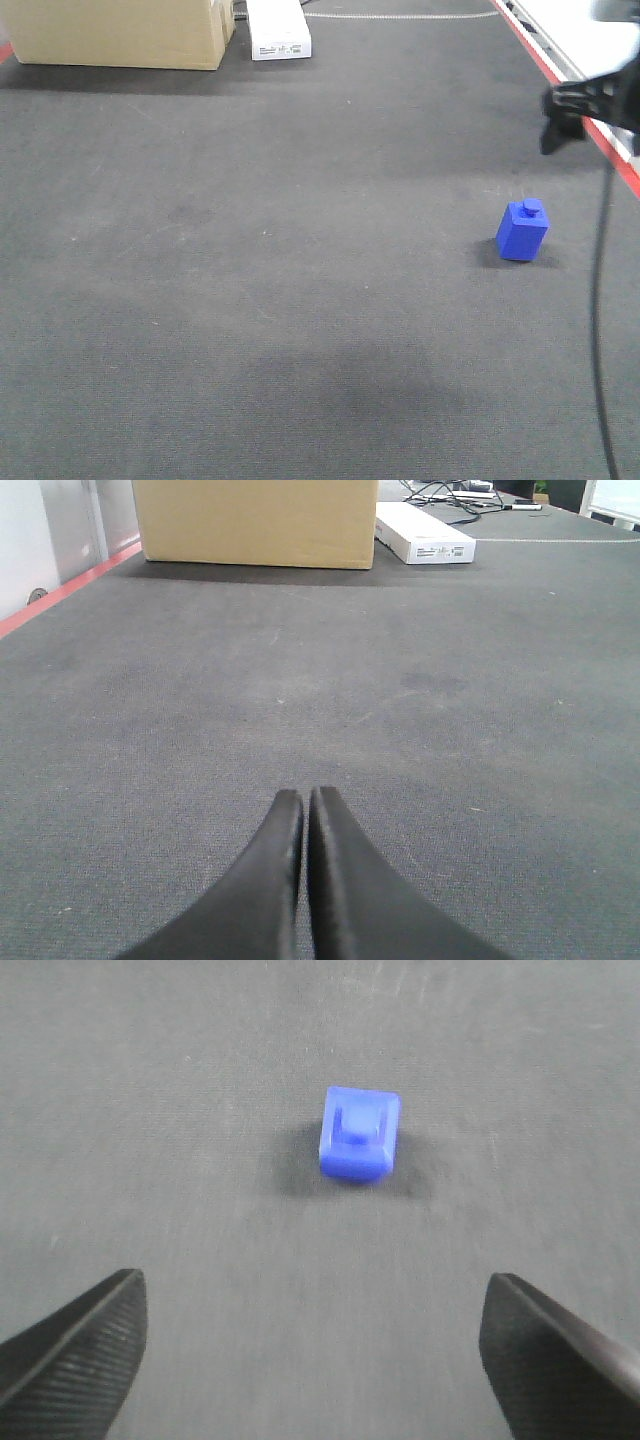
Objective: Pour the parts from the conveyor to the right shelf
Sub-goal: 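Lower the open right gripper over the blue block and close on it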
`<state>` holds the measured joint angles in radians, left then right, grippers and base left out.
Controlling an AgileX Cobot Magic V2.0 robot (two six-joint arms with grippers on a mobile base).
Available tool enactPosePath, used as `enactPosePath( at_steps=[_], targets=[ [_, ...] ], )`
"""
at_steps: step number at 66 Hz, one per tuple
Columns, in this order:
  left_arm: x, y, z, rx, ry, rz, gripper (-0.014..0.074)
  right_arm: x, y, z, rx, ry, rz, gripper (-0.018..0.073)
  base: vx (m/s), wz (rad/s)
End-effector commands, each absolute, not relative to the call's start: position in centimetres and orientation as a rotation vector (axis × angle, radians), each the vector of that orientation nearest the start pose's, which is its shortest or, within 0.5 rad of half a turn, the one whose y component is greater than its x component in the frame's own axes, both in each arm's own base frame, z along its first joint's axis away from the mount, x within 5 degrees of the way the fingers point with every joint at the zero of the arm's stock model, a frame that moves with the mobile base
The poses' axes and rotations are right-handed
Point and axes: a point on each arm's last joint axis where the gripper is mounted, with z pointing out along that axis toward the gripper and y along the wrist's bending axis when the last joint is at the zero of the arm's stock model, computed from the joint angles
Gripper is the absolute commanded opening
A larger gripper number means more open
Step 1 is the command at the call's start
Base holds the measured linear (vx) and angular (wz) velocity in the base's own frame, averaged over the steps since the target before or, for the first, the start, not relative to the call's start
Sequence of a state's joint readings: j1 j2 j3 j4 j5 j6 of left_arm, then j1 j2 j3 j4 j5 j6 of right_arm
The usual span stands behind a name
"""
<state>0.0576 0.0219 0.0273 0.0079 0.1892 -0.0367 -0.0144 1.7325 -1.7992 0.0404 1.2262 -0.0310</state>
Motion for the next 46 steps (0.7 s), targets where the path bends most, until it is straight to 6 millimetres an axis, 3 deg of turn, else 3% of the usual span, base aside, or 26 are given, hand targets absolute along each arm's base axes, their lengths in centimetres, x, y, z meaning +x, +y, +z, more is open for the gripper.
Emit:
enactPosePath(
  at_steps=[1, 19, 35, 46],
  targets=[
    [5.9, 0.3, 19.8, -0.083, 1.644, 0.008, -0.0006, 38.7, -0.7, 39.0, 0.011, 2.62, 0.041, 0.0628, 0.0, 0.0],
    [5.9, 0.3, 19.8, -0.083, 1.644, 0.008, -0.0006, 41.5, -3.9, 34.7, 0.065, 2.714, 0.036, 0.061, 0.0, 0.0],
    [5.9, 0.3, 19.8, -0.083, 1.644, 0.008, -0.0006, 43.6, -2.7, 32.1, -0.073, 2.711, 0.074, 0.0596, 0.0, 0.0],
    [5.9, 0.3, 19.8, -0.083, 1.644, 0.008, -0.0006, 44.8, -3.2, 29.7, -0.066, 2.754, 0.044, 0.0594, 0.0, 0.0]
  ],
)
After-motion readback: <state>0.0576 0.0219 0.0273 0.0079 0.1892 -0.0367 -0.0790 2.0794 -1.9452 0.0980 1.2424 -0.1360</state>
